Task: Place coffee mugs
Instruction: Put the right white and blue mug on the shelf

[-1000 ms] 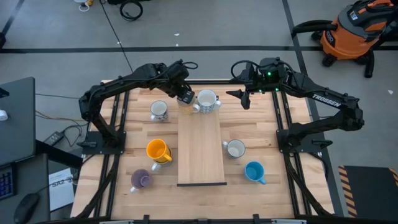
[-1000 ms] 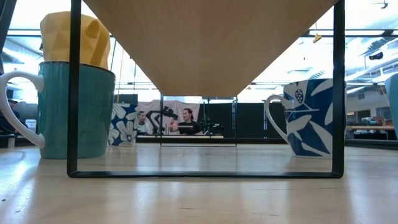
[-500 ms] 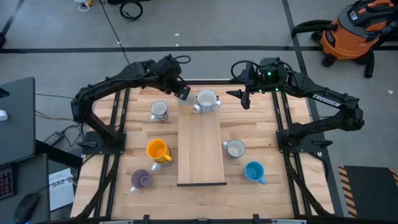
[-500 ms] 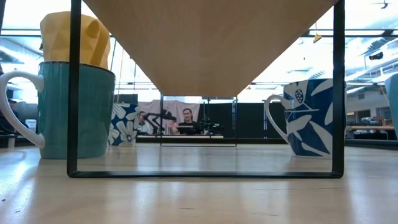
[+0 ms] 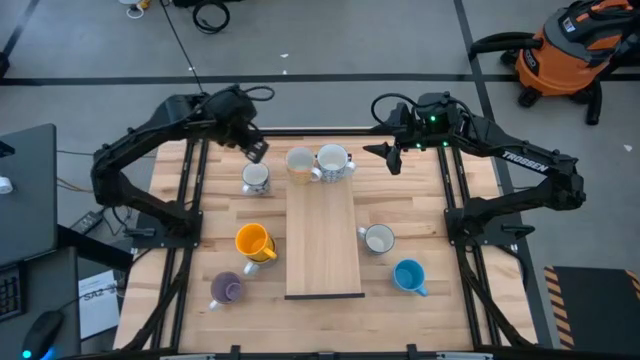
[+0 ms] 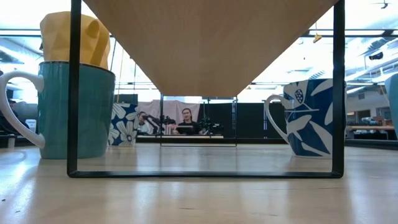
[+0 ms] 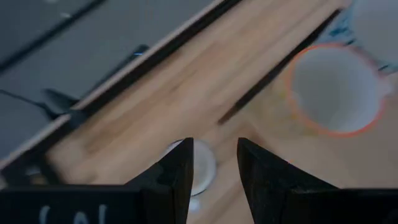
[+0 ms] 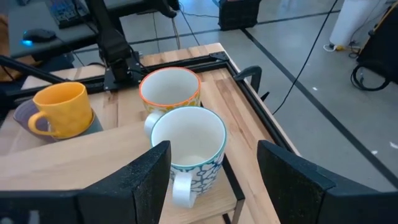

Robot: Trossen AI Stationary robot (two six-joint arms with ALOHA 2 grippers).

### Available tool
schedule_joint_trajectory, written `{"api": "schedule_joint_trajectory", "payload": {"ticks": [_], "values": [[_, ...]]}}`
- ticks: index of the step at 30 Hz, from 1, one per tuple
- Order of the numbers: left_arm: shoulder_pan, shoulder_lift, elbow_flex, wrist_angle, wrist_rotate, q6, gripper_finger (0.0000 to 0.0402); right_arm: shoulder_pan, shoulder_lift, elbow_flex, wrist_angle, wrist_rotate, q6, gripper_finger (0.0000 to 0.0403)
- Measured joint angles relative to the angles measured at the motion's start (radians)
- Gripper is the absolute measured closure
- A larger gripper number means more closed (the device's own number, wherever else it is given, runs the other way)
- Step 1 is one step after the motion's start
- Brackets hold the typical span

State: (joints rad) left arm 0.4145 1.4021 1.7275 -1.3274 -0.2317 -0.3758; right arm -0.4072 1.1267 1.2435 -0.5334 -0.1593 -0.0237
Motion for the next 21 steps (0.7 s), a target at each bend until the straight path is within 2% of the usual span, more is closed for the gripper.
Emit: {"api": "schedule_joint_trajectory", "payload": {"ticks": [5, 7, 11, 15, 18, 21], "values": [[-0.061, -0.05, -0.004, -0.068, -0.071, 0.024, 0.0271, 0.0, 0.0, 0.0, 0.0, 0.0, 0.048, 0.0157], [-0.096, -0.093, -0.054, -0.047, -0.083, 0.029, 0.0271, 0.0, 0.0, 0.0, 0.001, 0.0, 0.07, 0.0157], [-0.16, -0.224, -0.305, 0.062, -0.073, 0.016, 0.0271, 0.0, 0.0, 0.0, 0.001, 0.03, 0.095, 0.0157], [-0.189, -0.361, -0.566, 0.194, -0.001, -0.018, 0.0271, 0.0, 0.0, 0.0, 0.001, 0.062, 0.127, 0.0157], [-0.193, -0.43, -0.689, 0.261, 0.019, -0.02, 0.0271, 0.0, 0.0, 0.0, 0.001, 0.063, 0.134, 0.0157], [-0.181, -0.472, -0.752, 0.283, 0.019, -0.015, 0.0271, 0.0, 0.0, 0.0, 0.001, 0.063, 0.138, 0.0157]]}}
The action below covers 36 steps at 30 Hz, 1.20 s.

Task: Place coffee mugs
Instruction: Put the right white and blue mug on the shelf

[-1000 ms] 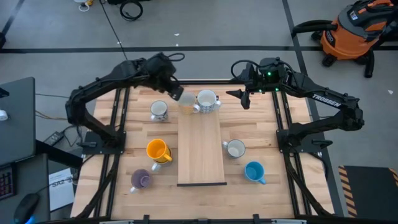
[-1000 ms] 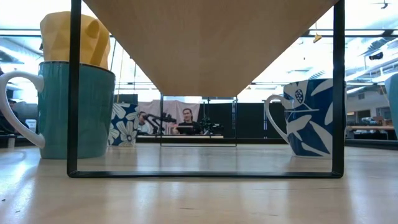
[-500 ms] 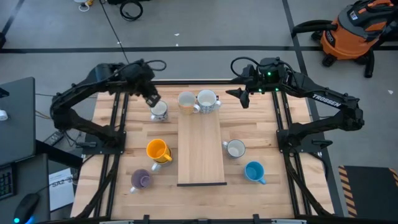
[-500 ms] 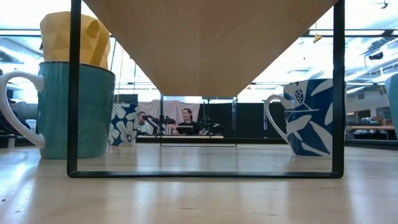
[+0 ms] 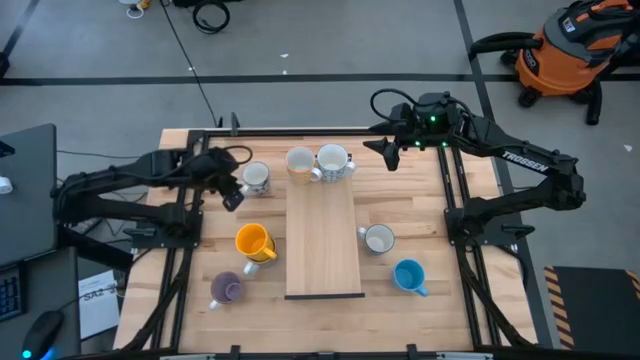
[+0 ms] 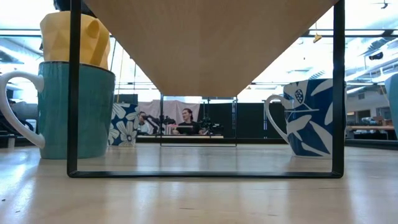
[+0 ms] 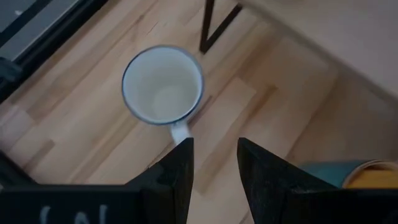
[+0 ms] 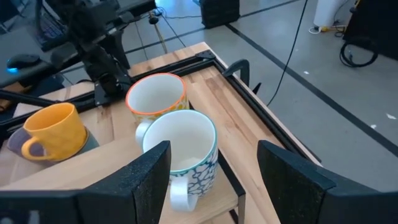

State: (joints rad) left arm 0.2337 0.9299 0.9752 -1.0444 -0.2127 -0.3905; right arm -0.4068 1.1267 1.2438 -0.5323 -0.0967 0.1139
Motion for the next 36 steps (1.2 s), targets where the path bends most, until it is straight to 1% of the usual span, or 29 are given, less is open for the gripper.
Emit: {"api": "schedule_joint_trajectory", "payload": {"ticks": [5, 13, 19, 23, 27, 30, 34, 36], "values": [[0.023, -0.024, -0.045, 0.019, -0.016, 0.009, 0.0271, 0.0, 0.0, 0.0, 0.0, 0.0, 0.044, 0.0157], [0.076, -0.023, -0.072, 0.13, -0.023, 0.01, 0.0271, 0.0, 0.0, 0.0, 0.0, 0.0, 0.052, 0.0157], [0.168, -0.021, -0.072, 0.215, -0.023, 0.009, 0.0271, 0.0, 0.0, 0.0, -0.001, 0.0, 0.05, 0.0157], [0.253, -0.02, -0.072, 0.267, -0.021, 0.009, 0.0271, 0.0, 0.0, 0.0, -0.002, 0.0, 0.049, 0.0157], [0.347, -0.019, -0.072, 0.257, 0.014, 0.006, 0.0271, 0.0, 0.0, 0.0, -0.002, 0.0, 0.043, 0.0157], [0.408, 0.001, -0.072, 0.239, 0.064, -0.034, 0.0271, 0.0, 0.0, 0.0, -0.002, -0.001, 0.041, 0.0157], [0.451, 0.044, -0.072, 0.231, 0.121, -0.046, 0.0271, 0.0, 0.0, 0.0, -0.002, -0.001, 0.041, 0.0157], [0.457, 0.073, -0.072, 0.231, 0.132, -0.043, 0.0271, 0.0, 0.0, 0.0, -0.002, -0.001, 0.041, 0.0157]]}}
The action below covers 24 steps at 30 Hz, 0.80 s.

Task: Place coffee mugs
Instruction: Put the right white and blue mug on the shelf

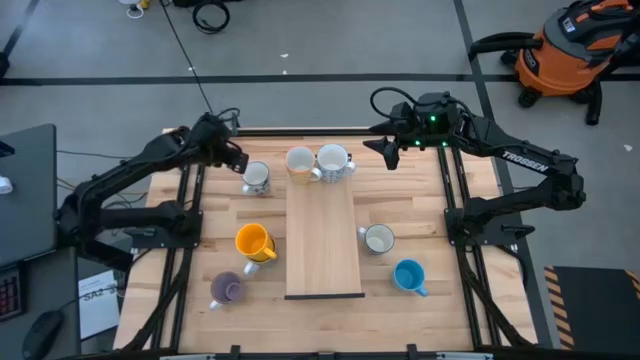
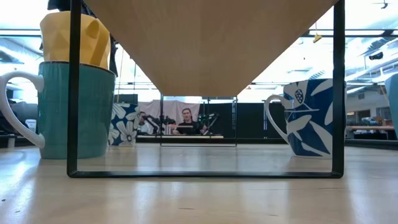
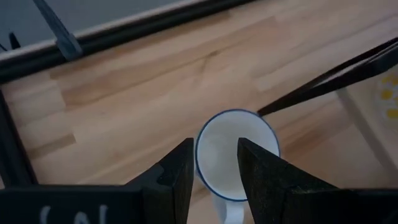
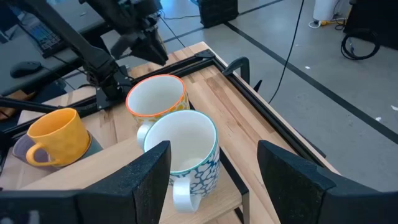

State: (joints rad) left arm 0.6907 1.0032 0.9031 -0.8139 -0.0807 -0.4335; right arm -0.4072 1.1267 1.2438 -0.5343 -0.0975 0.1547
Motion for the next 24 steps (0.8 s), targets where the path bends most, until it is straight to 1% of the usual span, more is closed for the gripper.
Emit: {"api": "schedule_joint_trajectory", "payload": {"ticks": [12, 20, 24], "values": [[0.001, 0.161, 0.0, -0.057, 0.0, 0.0, 0.0271, 0.0, 0.0, 0.0, 0.0, 0.0, 0.0, 0.0157], [0.001, 0.201, 0.0, -0.057, 0.0, -0.001, 0.0271, 0.0, 0.0, 0.0, 0.0, -0.001, 0.0, 0.0157], [0.001, 0.213, 0.0, -0.068, 0.001, -0.031, 0.0271, 0.0, 0.0, 0.0, 0.0, -0.001, 0.0, 0.0157]]}}
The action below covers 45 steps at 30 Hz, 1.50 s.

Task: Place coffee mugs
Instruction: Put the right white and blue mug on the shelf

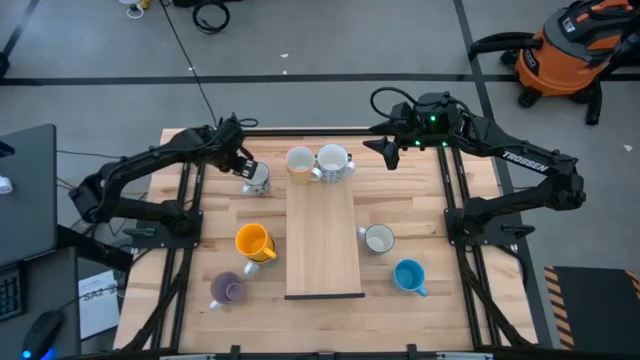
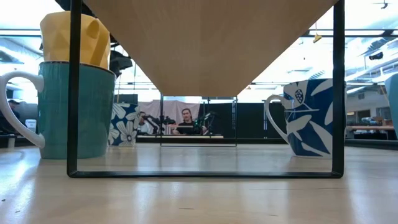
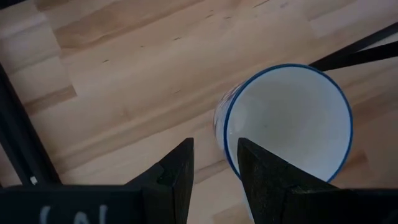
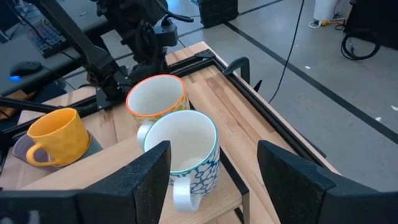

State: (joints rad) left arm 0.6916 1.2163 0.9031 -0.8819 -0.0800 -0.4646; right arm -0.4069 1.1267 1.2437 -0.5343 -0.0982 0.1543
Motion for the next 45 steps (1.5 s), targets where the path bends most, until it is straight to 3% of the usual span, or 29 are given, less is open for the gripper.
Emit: {"api": "schedule_joint_trajectory", "payload": {"ticks": [14, 28, 45], "values": [[-0.046, 0.008, -0.003, -0.002, 0.008, -0.03, 0.0271, 0.0, 0.0, 0.0, 0.0, 0.0, 0.0, 0.0157], [-0.053, 0.008, -0.127, 0.06, 0.008, -0.055, 0.0271, 0.0, 0.0, 0.0, 0.0, 0.0, 0.0, 0.0157], [-0.052, 0.008, -0.128, 0.1, 0.007, -0.05, 0.0272, 0.0, 0.0, 0.0, 0.0, 0.0, 0.0, 0.0157]]}}
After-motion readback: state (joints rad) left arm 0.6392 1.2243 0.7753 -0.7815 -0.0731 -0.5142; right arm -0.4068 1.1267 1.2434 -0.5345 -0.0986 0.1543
